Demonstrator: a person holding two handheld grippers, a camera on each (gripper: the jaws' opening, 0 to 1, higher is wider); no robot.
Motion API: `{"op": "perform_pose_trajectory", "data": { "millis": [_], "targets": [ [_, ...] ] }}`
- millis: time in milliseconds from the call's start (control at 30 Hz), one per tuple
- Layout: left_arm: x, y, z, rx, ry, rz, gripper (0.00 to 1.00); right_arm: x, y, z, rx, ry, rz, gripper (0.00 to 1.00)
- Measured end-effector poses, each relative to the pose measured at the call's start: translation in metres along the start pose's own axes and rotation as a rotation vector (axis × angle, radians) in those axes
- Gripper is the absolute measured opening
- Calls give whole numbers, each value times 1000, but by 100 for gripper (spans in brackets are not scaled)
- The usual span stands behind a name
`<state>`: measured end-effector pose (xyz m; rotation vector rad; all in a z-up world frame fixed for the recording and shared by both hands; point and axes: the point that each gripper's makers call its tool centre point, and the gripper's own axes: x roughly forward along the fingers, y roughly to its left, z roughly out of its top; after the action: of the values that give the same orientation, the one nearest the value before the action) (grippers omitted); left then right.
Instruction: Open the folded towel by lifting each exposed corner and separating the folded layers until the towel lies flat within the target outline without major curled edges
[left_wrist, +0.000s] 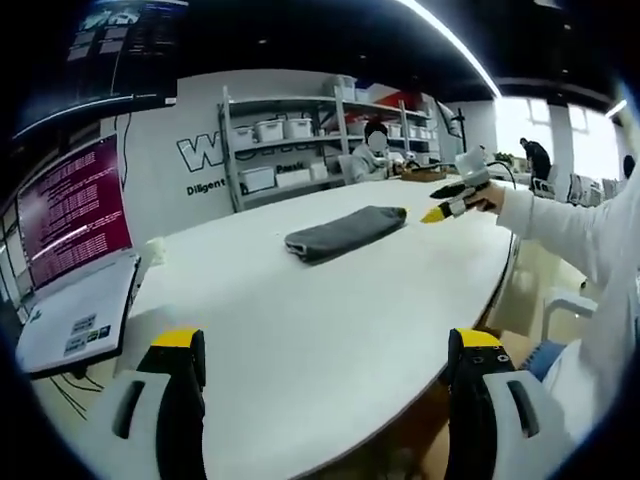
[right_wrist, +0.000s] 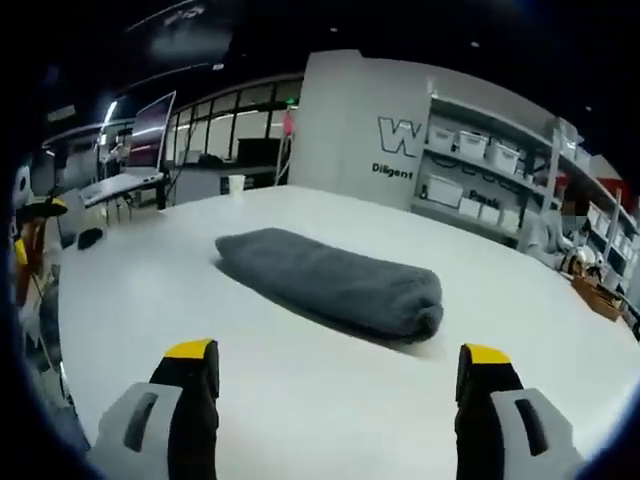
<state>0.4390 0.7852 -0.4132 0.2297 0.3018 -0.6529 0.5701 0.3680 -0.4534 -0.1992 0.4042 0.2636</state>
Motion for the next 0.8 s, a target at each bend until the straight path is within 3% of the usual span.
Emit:
{"op": "perform_pose_trajectory", "data": {
  "millis": [100,267,533,800],
  "targets": [
    [-3,3,-1,-9,-5,6,100,7,2,11,-20,-2,15,99],
    [-6,7,0,-18,-17,16,100,29,22,30,-83,-9,17,99],
    [-9,6,4,-20,-37,10,100,88,71,73,-125,-67,88,93],
    [-9,2,8,-13,-44,-2,100,139,128,87,-226,-66,126,87]
  ]
}}
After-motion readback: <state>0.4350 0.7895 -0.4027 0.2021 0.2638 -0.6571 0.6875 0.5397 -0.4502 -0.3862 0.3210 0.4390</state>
